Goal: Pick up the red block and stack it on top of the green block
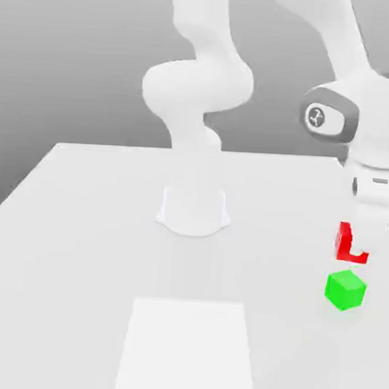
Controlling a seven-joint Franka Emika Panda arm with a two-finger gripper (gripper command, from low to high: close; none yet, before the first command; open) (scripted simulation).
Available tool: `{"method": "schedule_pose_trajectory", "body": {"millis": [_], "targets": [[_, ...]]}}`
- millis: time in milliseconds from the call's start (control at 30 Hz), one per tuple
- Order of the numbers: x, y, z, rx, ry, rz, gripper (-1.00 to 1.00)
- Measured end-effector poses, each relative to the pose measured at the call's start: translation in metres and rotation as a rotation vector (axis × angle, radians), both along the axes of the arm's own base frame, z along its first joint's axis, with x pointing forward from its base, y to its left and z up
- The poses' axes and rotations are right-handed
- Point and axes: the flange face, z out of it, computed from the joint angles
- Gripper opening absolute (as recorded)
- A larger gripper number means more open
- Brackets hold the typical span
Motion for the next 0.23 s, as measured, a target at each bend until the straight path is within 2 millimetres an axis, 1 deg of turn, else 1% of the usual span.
{"method": "schedule_pose_trajectory", "body": {"millis": [100,133,233], "targets": [[0.000,-0.001,-0.031,0.001,0.000,-0.001,-1.00],[0.000,-0.001,-0.037,0.001,0.001,-0.001,1.00],[0.000,-0.001,-0.037,0.001,0.001,-0.001,1.00]]}}
